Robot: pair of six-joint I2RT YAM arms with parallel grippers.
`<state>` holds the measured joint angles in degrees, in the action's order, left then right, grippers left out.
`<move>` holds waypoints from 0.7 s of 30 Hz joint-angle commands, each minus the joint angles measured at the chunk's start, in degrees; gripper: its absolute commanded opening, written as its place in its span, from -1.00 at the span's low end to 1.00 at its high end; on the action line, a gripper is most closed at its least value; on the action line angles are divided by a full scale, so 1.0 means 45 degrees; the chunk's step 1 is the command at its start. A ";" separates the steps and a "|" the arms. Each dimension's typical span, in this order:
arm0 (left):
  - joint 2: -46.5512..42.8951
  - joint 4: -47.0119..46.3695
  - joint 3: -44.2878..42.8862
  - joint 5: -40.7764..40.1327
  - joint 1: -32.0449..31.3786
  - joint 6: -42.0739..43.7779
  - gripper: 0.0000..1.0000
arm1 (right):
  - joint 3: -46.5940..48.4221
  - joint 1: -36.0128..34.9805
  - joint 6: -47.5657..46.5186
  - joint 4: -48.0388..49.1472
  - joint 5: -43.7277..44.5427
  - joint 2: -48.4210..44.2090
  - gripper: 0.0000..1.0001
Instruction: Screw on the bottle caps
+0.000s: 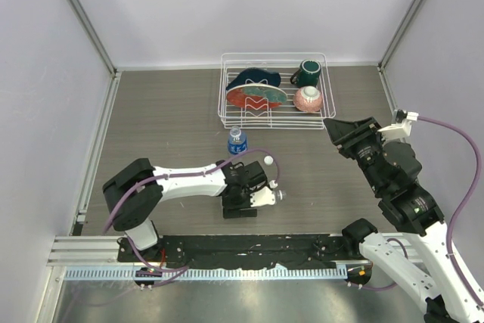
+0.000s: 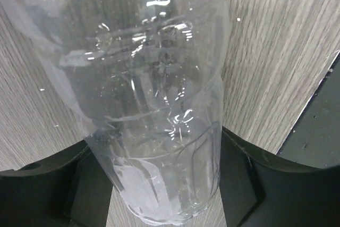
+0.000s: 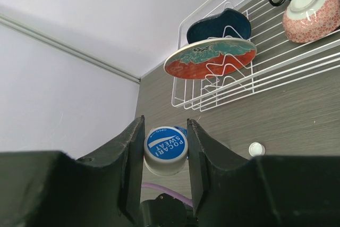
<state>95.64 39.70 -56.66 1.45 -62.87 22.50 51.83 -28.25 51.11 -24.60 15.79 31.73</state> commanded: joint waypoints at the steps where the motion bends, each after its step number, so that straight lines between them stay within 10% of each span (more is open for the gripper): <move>1: 0.0466 -0.0756 -0.0766 -0.0146 0.0026 -0.0547 0.29 | 0.0297 0.0067 -0.0244 0.0252 0.0104 0.0001 -0.98; 15: -0.3730 0.3345 -0.6018 -0.1164 0.0046 0.0019 0.03 | 0.2288 0.0048 -0.1923 -0.0158 -0.0091 0.0820 -0.99; 21: -0.7547 -0.1020 -0.3978 0.0063 0.0104 -0.1891 -0.44 | 0.4182 0.0048 -0.3600 0.0114 -0.1378 0.1679 -0.98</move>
<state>73.08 46.83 -83.05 -3.03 -62.78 20.18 64.27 -28.25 42.35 -26.72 14.26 37.12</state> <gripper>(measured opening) 0.668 0.385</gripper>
